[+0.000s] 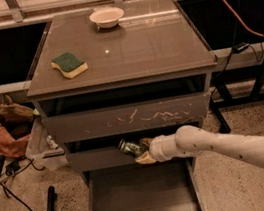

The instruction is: Place green can into bottom drawer

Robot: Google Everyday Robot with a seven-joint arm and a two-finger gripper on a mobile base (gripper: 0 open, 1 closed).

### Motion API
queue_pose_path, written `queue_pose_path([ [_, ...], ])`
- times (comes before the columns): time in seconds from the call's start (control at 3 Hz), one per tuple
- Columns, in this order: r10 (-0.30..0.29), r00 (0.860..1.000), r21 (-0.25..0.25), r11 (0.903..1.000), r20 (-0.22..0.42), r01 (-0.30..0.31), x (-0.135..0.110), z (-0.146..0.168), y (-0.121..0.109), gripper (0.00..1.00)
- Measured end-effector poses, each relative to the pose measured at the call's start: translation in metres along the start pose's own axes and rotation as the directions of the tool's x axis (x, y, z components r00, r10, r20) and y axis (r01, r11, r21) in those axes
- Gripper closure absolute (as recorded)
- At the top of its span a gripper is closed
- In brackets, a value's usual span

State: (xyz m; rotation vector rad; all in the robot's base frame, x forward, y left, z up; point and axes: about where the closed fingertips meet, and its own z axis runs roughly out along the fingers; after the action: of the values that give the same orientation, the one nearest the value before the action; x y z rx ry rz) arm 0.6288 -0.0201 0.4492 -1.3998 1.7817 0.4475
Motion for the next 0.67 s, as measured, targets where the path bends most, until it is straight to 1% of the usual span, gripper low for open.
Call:
queue_pose_path([
  [0.33,0.003,1.0,-0.001,1.0,0.01,-0.003,-0.002,-0.001,0.002,1.0],
  [0.67,0.017,0.999,0.0,0.9999,0.027,-0.017,0.001,0.001,0.015,1.0],
])
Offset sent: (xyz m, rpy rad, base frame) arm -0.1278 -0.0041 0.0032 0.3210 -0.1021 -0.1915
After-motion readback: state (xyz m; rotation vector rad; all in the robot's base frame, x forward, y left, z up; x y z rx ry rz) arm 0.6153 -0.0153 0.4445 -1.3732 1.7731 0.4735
